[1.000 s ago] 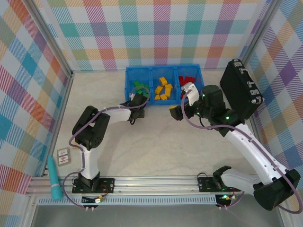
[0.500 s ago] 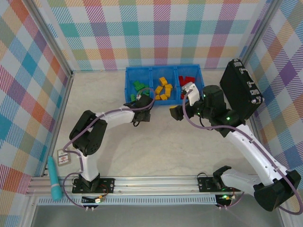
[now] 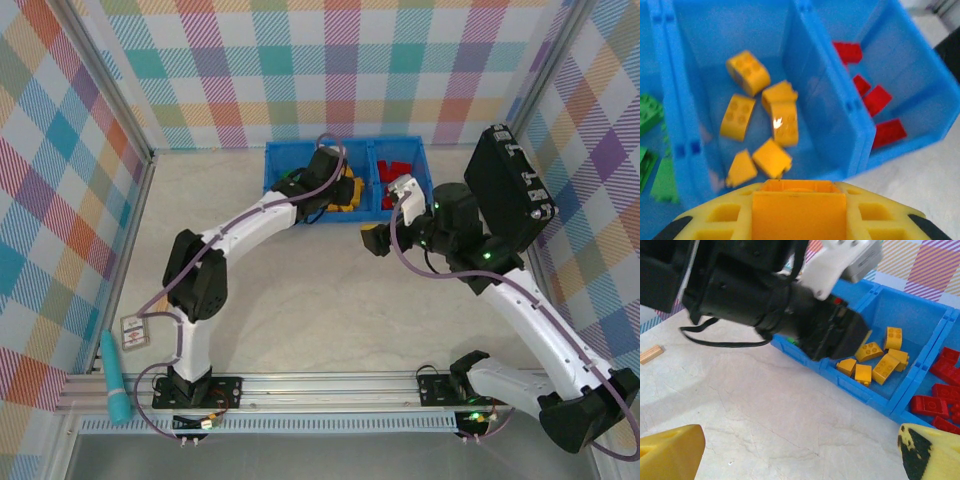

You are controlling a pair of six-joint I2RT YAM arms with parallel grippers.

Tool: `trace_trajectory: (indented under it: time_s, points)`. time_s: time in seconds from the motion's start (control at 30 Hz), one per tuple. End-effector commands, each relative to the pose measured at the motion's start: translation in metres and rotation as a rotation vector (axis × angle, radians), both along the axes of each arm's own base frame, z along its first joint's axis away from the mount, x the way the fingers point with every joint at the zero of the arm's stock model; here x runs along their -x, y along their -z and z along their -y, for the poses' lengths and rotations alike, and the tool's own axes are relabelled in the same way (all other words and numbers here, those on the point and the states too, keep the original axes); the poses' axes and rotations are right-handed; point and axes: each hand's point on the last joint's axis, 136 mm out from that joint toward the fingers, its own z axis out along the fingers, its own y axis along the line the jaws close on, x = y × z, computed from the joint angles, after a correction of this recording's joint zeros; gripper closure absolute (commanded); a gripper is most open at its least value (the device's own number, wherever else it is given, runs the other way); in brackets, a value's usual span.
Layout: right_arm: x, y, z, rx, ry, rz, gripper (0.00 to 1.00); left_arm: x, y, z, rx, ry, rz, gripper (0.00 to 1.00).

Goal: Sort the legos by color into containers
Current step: Place the lego in the container.

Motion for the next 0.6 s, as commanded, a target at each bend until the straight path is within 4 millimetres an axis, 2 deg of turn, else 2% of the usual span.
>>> trace_trajectory:
  time_s: [0.0, 0.2, 0.3, 0.47, 0.57]
  points:
    - [0.000, 0.002, -0.005, -0.007, -0.023, -0.003, 0.01, -0.025, 0.012, 0.014, -0.016, -0.003, 0.035, 0.76]
    - [0.001, 0.008, -0.003, -0.001, -0.014, -0.004, 0.01, -0.066, 0.029, 0.022, -0.082, -0.081, 0.089, 0.76]
    - [0.001, 0.009, -0.002, 0.002, -0.010, -0.007, 0.01, -0.081, 0.034, 0.025, -0.073, -0.105, 0.098, 0.71]
    - [0.001, 0.008, 0.000, 0.006, -0.001, -0.004, 0.01, -0.088, 0.043, 0.031, -0.065, -0.113, 0.065, 0.54]
    - [0.001, 0.008, 0.001, 0.007, 0.004, -0.001, 0.01, -0.087, 0.041, 0.028, -0.072, -0.120, 0.069, 0.47]
